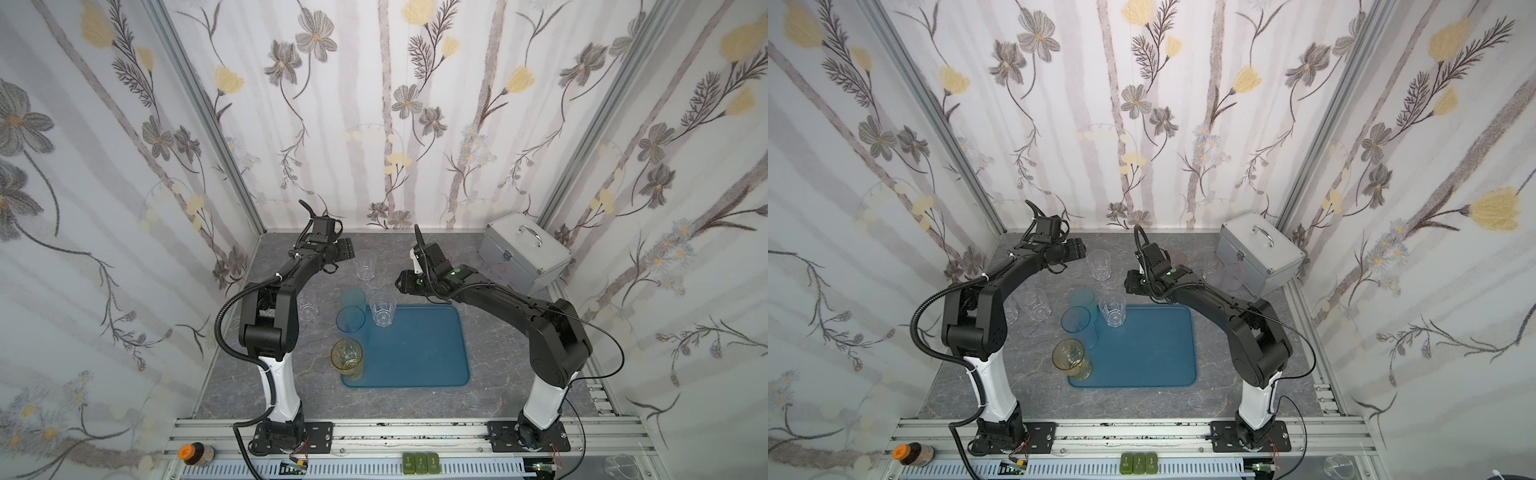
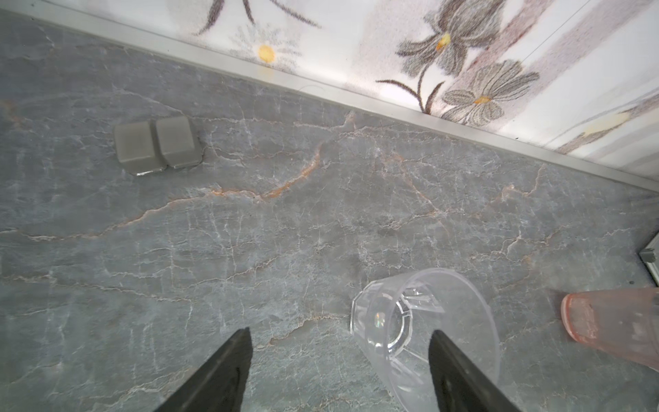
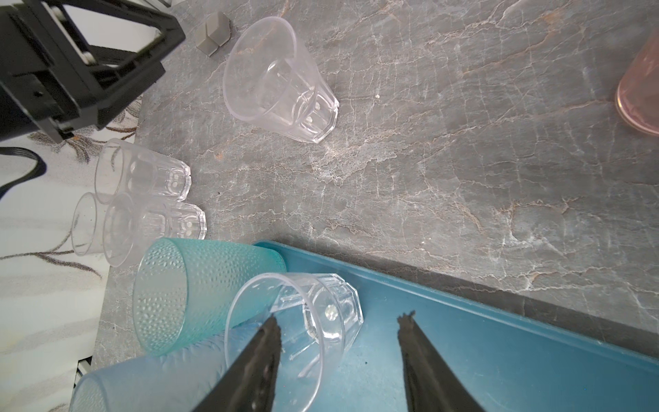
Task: Place the glasses into the tray
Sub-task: Pick up the glass from the top-center of the table.
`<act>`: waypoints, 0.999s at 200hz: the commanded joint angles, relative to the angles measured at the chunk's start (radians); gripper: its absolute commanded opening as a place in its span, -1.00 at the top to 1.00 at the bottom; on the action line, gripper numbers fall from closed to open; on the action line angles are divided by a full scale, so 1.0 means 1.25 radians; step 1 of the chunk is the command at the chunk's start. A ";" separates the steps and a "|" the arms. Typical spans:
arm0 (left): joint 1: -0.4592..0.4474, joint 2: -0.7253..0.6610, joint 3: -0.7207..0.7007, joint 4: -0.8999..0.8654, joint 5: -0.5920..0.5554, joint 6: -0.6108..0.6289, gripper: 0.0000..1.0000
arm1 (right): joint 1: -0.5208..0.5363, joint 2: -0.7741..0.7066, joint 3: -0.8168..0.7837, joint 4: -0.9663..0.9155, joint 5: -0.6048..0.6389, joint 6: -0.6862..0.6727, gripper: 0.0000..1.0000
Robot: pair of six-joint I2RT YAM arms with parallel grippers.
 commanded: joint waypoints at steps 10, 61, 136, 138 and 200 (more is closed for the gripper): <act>-0.009 0.028 0.022 -0.006 0.038 -0.005 -0.47 | 0.000 -0.016 -0.018 0.034 0.016 0.012 -0.09; -0.026 0.058 0.053 -0.006 0.060 -0.014 -0.34 | 0.002 -0.020 -0.021 0.024 0.022 0.014 -0.09; -0.042 0.077 0.025 -0.007 0.058 -0.009 -0.02 | 0.003 -0.007 -0.009 0.023 0.020 0.015 -0.09; -0.042 0.079 0.025 -0.007 0.057 -0.009 -0.01 | 0.004 -0.006 -0.009 0.022 0.021 0.014 -0.09; -0.047 0.101 0.032 -0.008 0.030 -0.004 0.35 | 0.007 -0.024 -0.041 0.033 0.029 0.021 -0.09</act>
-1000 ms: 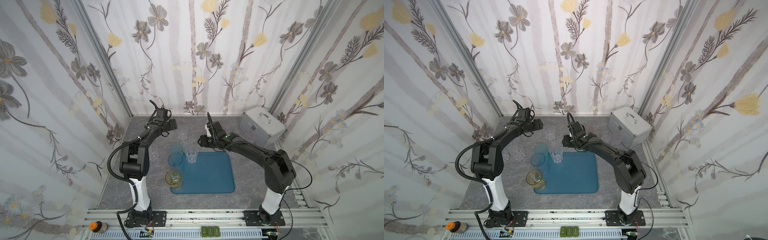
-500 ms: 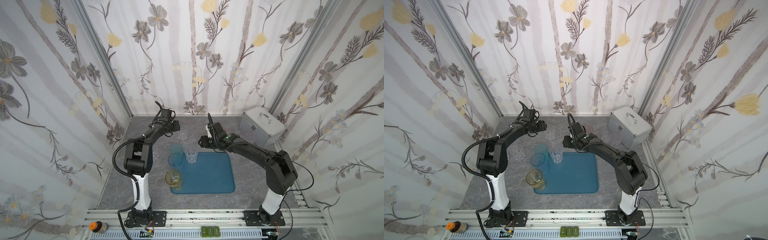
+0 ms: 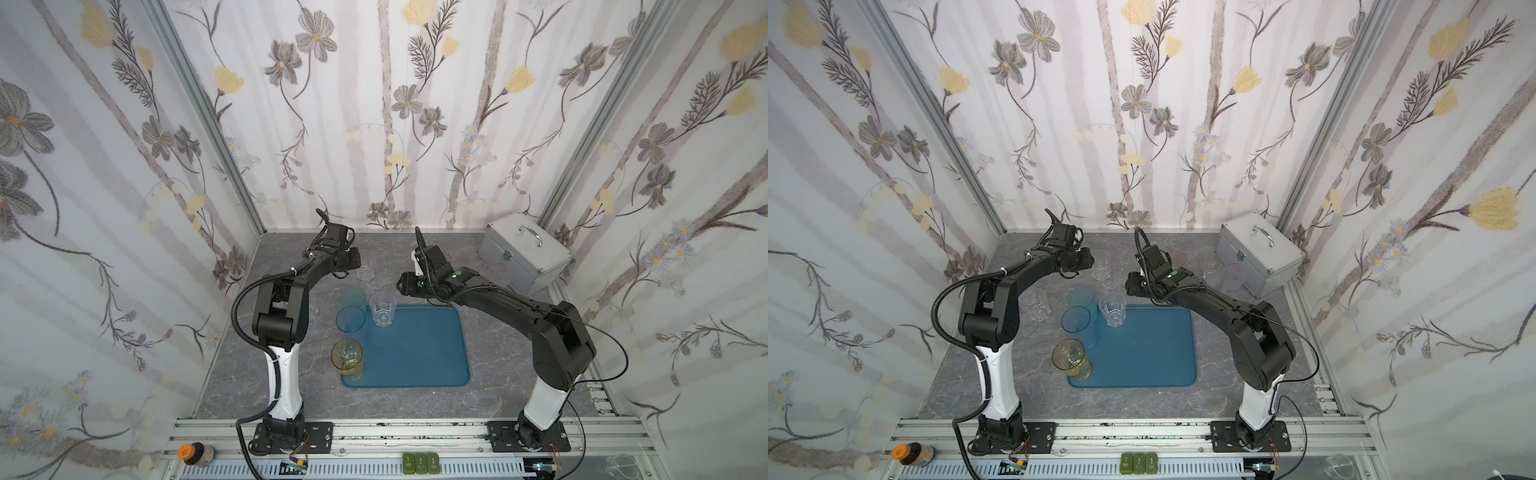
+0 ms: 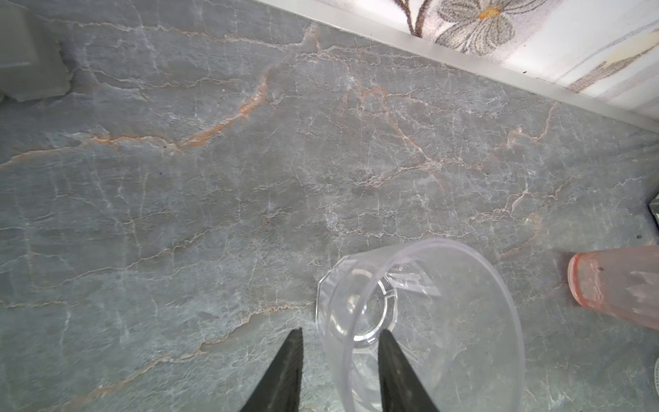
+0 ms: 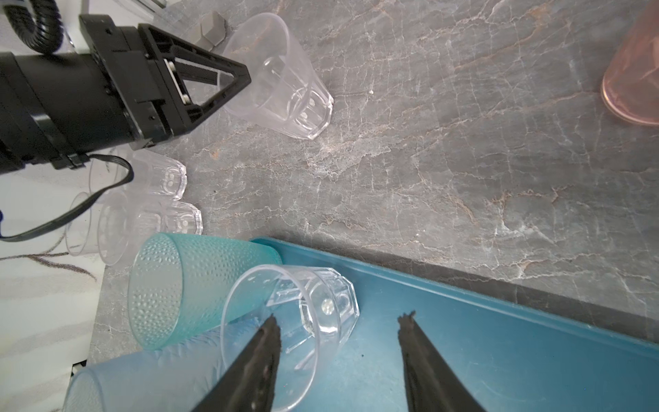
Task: Place the glasses into the tray
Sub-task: Pick up the glass from the top-center of the table.
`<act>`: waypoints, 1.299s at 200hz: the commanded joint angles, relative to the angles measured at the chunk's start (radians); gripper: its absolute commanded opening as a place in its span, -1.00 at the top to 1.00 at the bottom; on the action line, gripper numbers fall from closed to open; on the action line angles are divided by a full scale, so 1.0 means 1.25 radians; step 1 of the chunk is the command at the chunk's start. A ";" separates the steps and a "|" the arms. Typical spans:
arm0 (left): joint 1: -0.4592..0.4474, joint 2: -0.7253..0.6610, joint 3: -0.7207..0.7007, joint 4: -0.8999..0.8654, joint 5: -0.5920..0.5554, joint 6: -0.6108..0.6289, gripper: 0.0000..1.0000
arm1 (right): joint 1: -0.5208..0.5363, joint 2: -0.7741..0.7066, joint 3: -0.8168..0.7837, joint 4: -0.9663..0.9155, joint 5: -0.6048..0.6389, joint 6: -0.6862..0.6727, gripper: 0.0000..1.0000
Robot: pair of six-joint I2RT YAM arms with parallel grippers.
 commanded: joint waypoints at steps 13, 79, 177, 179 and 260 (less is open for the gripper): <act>-0.005 0.013 0.009 -0.002 -0.021 0.003 0.48 | 0.000 -0.009 -0.008 0.025 0.013 0.010 -0.09; -0.011 -0.017 0.009 -0.015 -0.024 0.010 0.87 | -0.001 -0.029 -0.020 0.024 0.029 0.006 -0.10; -0.042 -0.086 0.040 -0.033 -0.017 -0.006 1.00 | -0.021 -0.097 -0.064 0.035 0.057 0.007 -0.10; -0.044 -0.088 0.042 -0.035 -0.017 -0.007 1.00 | -0.021 -0.098 -0.064 0.034 0.059 0.007 -0.10; -0.268 -0.218 0.085 -0.105 -0.037 -0.033 1.00 | -0.132 -0.267 -0.168 -0.016 0.105 -0.014 -0.10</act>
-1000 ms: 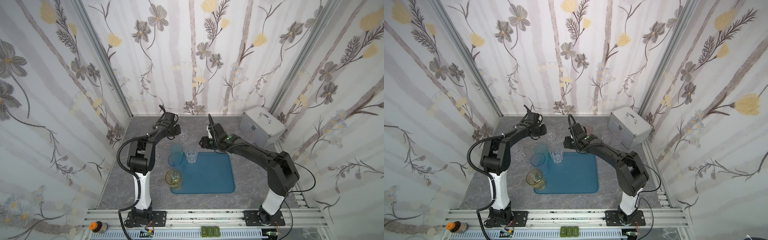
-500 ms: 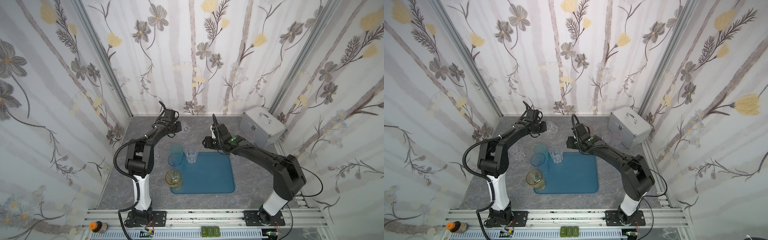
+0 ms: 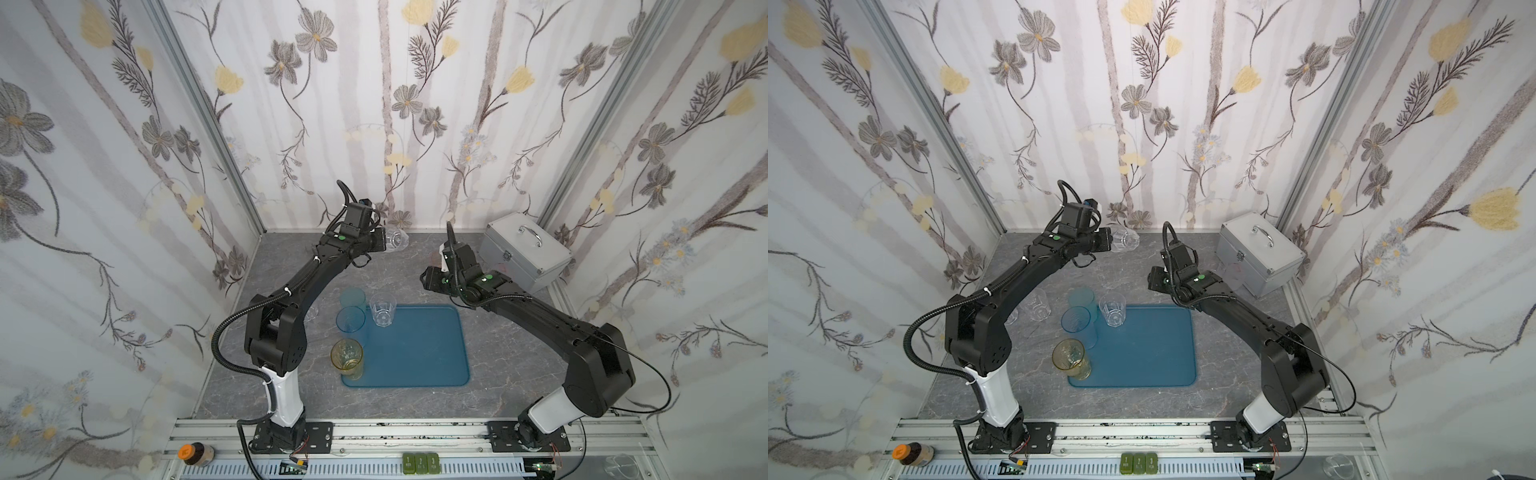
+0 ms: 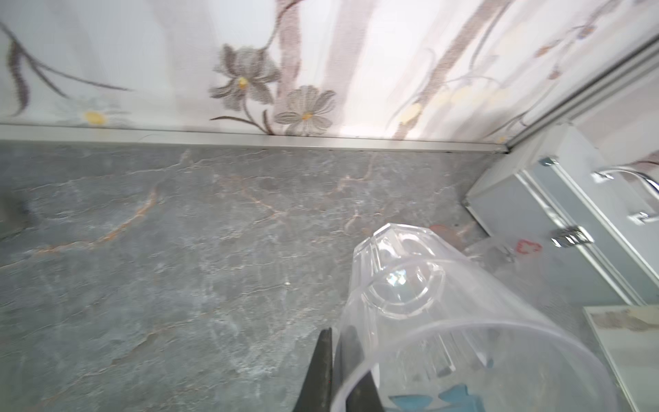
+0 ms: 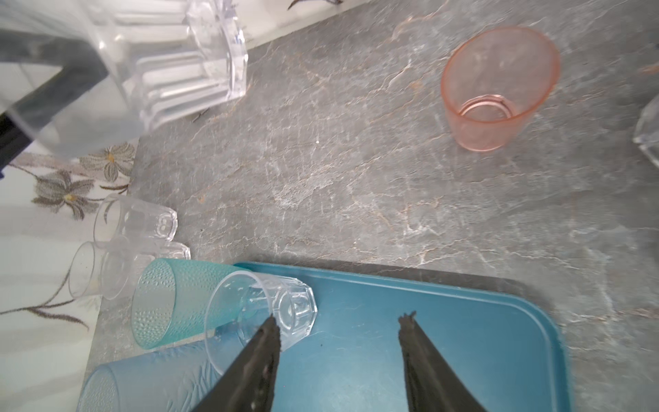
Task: Place the glasses into the tray
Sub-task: Pick up the glass from the top-center of the table, then place the glass on the tray, then move the glass to the tray.
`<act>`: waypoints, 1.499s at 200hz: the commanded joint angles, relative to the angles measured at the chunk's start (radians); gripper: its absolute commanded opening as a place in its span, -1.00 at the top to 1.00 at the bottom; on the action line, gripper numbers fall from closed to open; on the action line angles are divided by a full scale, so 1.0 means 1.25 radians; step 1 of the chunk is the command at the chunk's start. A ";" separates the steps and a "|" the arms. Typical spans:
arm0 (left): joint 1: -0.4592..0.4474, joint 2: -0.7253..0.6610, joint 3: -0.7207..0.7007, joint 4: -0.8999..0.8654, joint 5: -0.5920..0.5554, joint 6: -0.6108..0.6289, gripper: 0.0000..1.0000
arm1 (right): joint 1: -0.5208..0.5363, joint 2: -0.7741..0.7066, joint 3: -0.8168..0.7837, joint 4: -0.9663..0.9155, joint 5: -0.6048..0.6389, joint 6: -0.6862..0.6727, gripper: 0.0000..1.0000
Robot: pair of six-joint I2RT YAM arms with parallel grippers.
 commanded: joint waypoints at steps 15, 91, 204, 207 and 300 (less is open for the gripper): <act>-0.149 -0.057 -0.063 -0.041 -0.012 -0.026 1.00 | -0.077 -0.122 -0.086 -0.013 0.029 -0.010 -0.10; -0.326 -0.043 -0.272 -0.101 -0.075 -0.041 1.00 | -0.060 -0.178 -0.200 -0.042 0.034 -0.018 -0.10; -0.324 0.000 -0.195 -0.142 -0.038 -0.001 0.26 | 0.012 -0.158 -0.236 -0.052 -0.054 -0.037 -0.12; -0.322 -0.005 -0.191 -0.144 -0.030 0.001 0.24 | 0.012 -0.159 -0.236 -0.057 -0.059 -0.040 -0.12; -0.110 -0.214 -0.247 -0.129 -0.144 0.069 -0.10 | 0.045 -0.028 -0.161 -0.098 -0.021 -0.072 0.08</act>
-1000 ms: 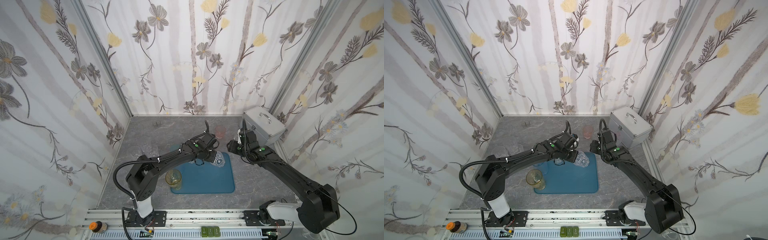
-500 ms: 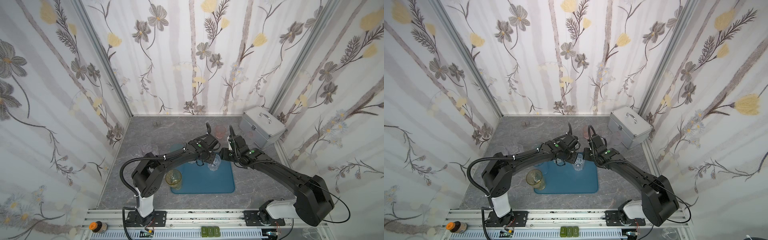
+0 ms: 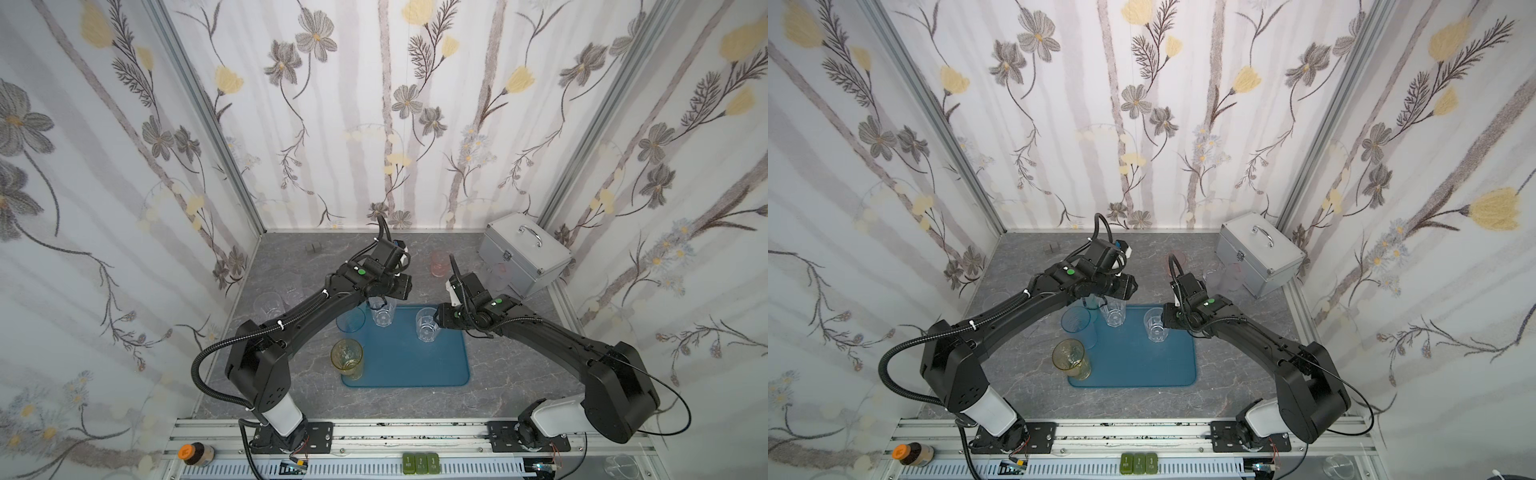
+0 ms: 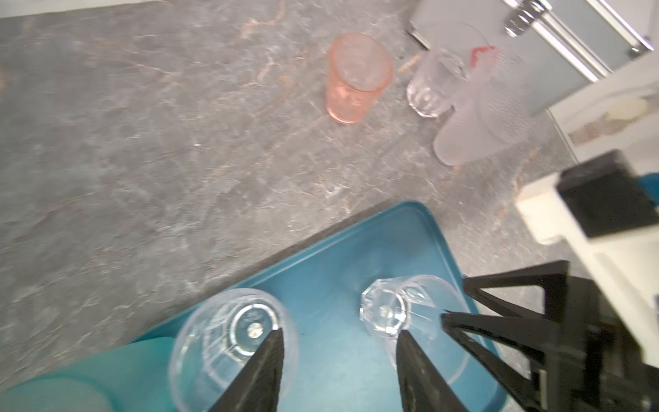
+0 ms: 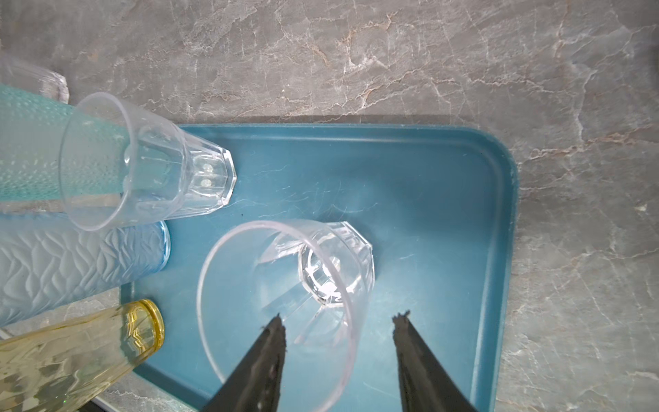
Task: Place the glasses into the tray
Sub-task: Move the glass to the tray.
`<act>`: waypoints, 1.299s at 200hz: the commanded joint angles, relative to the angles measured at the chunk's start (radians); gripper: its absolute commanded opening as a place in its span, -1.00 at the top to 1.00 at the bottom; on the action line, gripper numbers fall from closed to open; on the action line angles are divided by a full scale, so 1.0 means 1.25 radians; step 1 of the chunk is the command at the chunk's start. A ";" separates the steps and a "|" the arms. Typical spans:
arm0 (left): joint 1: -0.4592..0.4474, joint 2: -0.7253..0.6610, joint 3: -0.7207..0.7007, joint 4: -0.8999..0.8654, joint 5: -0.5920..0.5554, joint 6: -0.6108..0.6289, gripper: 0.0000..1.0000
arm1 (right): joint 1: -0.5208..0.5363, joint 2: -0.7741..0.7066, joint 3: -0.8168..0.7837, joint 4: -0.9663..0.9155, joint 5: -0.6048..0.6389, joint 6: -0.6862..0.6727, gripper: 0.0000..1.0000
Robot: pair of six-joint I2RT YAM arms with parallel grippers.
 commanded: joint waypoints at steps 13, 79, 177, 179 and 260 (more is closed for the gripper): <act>0.075 -0.060 -0.048 0.034 -0.136 0.028 -0.12 | 0.028 0.066 0.045 -0.023 0.075 -0.019 0.26; 0.192 -0.234 -0.245 0.231 -0.190 0.003 -0.44 | 0.164 0.107 0.110 -0.116 0.157 0.026 0.85; 0.248 -0.318 -0.372 0.355 -0.147 -0.002 -0.63 | 0.309 0.301 0.381 -0.179 0.123 0.054 0.93; 0.248 -0.318 -0.372 0.355 -0.147 -0.001 -0.63 | 0.309 0.304 0.386 -0.183 0.125 0.053 0.93; 0.259 -0.312 -0.379 0.361 -0.133 -0.003 -0.64 | 0.281 0.352 0.421 -0.231 0.181 0.024 0.86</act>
